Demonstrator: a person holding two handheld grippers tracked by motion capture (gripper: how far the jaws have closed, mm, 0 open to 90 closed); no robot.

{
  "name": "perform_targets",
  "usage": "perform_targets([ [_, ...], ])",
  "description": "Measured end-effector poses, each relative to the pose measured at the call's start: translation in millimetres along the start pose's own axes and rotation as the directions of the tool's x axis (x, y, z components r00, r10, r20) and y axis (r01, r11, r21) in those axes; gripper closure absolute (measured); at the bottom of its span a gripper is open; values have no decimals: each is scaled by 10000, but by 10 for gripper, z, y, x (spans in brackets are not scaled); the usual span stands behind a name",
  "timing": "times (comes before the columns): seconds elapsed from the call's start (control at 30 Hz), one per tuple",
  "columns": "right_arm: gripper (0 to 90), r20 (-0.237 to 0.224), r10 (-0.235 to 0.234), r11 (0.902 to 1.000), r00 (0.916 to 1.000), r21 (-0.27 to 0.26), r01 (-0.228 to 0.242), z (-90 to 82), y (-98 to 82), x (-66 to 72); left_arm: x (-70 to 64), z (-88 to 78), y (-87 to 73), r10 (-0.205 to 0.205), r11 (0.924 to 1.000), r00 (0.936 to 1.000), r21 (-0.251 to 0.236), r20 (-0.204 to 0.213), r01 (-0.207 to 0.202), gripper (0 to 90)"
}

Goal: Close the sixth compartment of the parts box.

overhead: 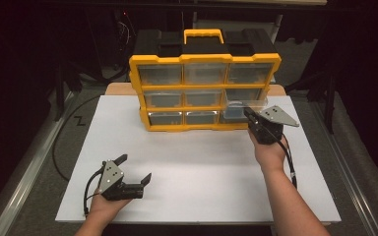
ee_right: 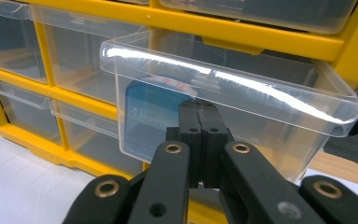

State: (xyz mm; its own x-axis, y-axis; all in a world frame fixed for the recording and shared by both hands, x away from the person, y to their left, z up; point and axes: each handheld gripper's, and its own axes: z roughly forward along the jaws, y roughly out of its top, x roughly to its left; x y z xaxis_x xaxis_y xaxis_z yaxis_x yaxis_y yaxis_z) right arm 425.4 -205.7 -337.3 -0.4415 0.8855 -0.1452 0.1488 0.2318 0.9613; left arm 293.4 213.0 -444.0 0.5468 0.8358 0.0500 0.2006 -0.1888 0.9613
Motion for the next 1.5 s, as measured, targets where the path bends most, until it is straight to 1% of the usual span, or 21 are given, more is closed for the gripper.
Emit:
perform_targets([
  [0.23, 900, 79, -34, 9999, 10000, 112, 33, 77, 30, -16, 1, -4, 1, -2, 10000, 10000, 9, 28, 2, 4],
  [0.67, 900, 375, -131, 9993, 9992, 354, 118, 251, 108, -37, 0, -9, 0, -16, 10000, 10000, -26, 68, 16, 4],
  [1.1, 900, 587, -103, 9984, 9982, 557, 70, 424, 175, -69, 7, -18, -5, -77, 10000, 9999, -32, 75, 78, 4],
  [1.27, 900, 722, -160, 9981, 9973, 600, 117, 476, 176, -87, 9, -21, -6, -80, 10000, 9999, -33, 66, 80, 4],
  [1.37, 900, 742, -143, 9982, 9971, 593, 99, 487, 175, -90, 10, -24, -5, -88, 9999, 10000, -51, 46, 88, 4],
  [1.5, 900, 741, -245, 9977, 9969, 651, 197, 492, 184, -92, 11, -22, -6, -89, 10000, 10000, -39, 42, 89, 4],
])
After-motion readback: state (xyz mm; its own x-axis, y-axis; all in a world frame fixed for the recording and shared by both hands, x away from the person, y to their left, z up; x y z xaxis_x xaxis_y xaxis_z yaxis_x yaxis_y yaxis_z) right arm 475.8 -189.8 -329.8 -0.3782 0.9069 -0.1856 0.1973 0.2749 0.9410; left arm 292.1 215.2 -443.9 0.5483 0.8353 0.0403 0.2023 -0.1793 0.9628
